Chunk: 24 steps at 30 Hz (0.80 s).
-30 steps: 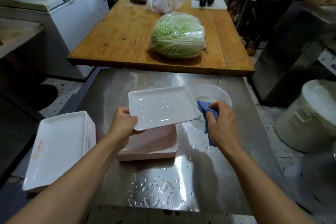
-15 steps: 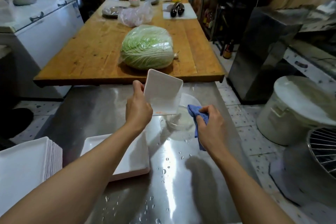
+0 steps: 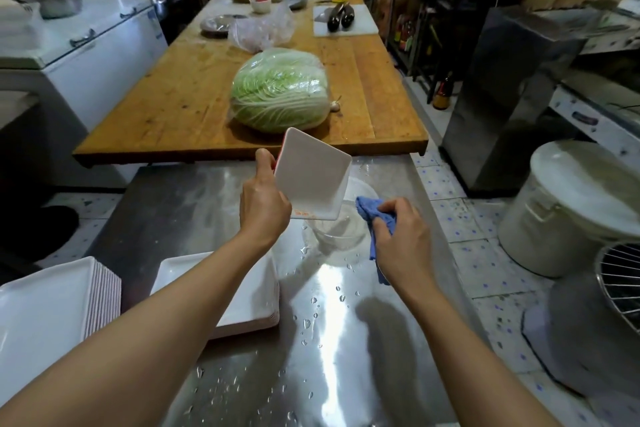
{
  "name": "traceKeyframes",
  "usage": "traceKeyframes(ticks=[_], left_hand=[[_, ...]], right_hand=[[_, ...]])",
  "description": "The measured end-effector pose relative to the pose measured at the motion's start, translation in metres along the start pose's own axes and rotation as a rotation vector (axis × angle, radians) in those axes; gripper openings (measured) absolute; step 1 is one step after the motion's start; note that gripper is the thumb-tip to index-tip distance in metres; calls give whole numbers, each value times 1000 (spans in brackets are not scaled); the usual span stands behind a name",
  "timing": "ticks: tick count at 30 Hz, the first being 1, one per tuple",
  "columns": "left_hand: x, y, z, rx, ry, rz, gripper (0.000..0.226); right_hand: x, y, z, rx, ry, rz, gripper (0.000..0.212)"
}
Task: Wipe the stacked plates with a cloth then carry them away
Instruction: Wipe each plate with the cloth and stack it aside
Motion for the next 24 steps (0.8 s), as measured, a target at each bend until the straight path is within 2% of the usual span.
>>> traceKeyframes(ticks=[3,9,12,15,17,19,21,23,24], left_hand=[[-3,0,9,-92,-79,20,34],[-29,-13,47,-455,-514,134,39],[-53,-27,56,-676,-641,189,42],[-75,-44,62,-792,-663,253,48],[-86,-55,68,-827,-645,291,52],[-95,-66,76,-834,-637,302,53],[-103,-79,86,-830,-632,288,55],[-112,-92,95,-845,-625,282,56],[-116,-98,99,-858,-621,287,56]], right_hand=[[-3,3,-2,-5,-1,25,13],[-9,4,13,101,-44,-35,19],[-9,6,38,124,-114,-55,21],[-11,13,65,23,-246,38,24],[-17,25,72,-249,-312,213,30],[-28,31,75,-398,-337,252,36],[-42,33,81,-295,-313,239,38],[-56,39,85,-205,-271,330,42],[-65,42,90,-250,-304,367,44]])
Point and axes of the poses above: each hand's wrist, its own x-axis towards the middle knuckle, its own y-axis out of the palm, z = x × y, the point moved 4 cm from there along x, towards the middle knuckle, and after that the axes turned 7 degrees about -y, right-handed, at the moved point
